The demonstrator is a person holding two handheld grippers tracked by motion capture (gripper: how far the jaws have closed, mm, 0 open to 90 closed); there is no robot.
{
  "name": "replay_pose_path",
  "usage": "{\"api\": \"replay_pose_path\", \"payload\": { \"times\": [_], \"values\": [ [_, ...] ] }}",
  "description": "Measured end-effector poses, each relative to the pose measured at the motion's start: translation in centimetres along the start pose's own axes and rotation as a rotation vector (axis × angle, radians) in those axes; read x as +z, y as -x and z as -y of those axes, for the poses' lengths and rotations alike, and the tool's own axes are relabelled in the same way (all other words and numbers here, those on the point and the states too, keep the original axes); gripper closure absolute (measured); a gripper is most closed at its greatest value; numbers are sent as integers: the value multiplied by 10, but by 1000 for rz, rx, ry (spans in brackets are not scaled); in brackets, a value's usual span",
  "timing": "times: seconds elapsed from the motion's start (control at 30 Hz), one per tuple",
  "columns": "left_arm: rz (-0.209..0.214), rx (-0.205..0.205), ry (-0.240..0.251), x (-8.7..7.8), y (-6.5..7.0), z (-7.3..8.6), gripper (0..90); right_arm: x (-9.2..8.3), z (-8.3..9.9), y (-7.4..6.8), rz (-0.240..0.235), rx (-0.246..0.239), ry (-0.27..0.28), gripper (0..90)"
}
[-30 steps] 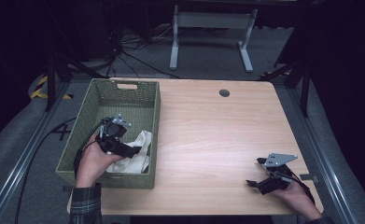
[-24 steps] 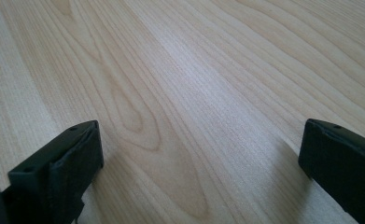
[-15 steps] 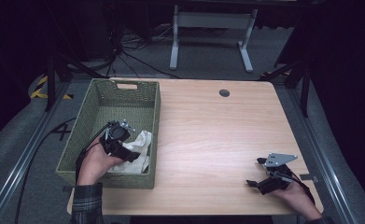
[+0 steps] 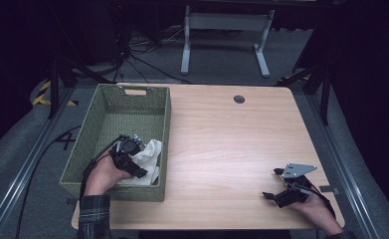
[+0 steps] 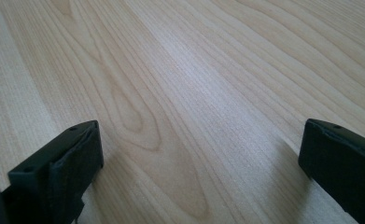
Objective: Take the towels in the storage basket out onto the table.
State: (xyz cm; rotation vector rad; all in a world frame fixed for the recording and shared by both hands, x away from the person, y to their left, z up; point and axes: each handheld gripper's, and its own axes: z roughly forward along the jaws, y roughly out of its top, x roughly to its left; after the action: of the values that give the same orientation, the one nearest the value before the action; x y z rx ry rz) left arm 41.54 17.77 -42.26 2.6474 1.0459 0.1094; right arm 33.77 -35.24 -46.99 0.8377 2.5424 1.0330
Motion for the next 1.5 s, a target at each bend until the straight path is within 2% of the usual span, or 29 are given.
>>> {"api": "replay_pose_path", "payload": {
  "times": [0.13, 0.2, 0.37, 0.5, 0.6, 0.63, 0.77, 0.87, 0.9, 0.97, 1.03, 1.13, 1.17, 1.33, 1.5],
  "values": [
    [-2, -5, -45, 5, 0, 0, 109, 0, 0, 0, 0, 0, 0, 1],
    [-9, 5, -76, 9, 0, -1, 106, 0, 0, 0, 1, 1, -1, 1],
    [-6, -5, -89, 12, 0, -1, 122, 0, 0, 0, 1, 0, 0, 1],
    [-8, -5, -97, 12, 0, -1, 162, 0, 0, 0, 1, 1, -1, 1],
    [-25, 4, -96, 10, 0, -1, 243, 0, 0, 0, 1, 0, 0, 1],
    [-18, 4, -94, 9, 0, -1, 280, 0, 0, 0, 1, 1, 0, 1],
    [-33, -7, -73, 6, 0, -1, 435, 0, 0, 0, 1, 1, -1, 1],
    [-31, -29, -61, 4, -1, 0, 605, 0, 0, 0, 0, 1, -1, 1],
    [-22, -31, -57, 3, -2, 0, 658, 0, 0, 0, 0, 1, 0, 1],
    [-8, -35, -48, 1, -2, -1, 703, 0, 0, 0, 1, 1, 0, 1],
    [-2, -46, -37, 0, -2, -1, 714, 0, 0, 0, 0, 1, 0, 1],
    [30, -56, 16, -6, -4, 1, 725, 0, 0, 0, 0, 1, -1, 1],
    [30, -56, 16, -6, -4, 1, 725, 0, 0, 0, 0, 1, -1, 1],
    [64, -55, 111, -17, -6, 3, 726, 0, 0, 0, 0, 1, 0, 1],
    [87, -59, 176, -27, -7, 5, 730, 0, 0, 0, 0, 1, 0, 1]
  ]
}}
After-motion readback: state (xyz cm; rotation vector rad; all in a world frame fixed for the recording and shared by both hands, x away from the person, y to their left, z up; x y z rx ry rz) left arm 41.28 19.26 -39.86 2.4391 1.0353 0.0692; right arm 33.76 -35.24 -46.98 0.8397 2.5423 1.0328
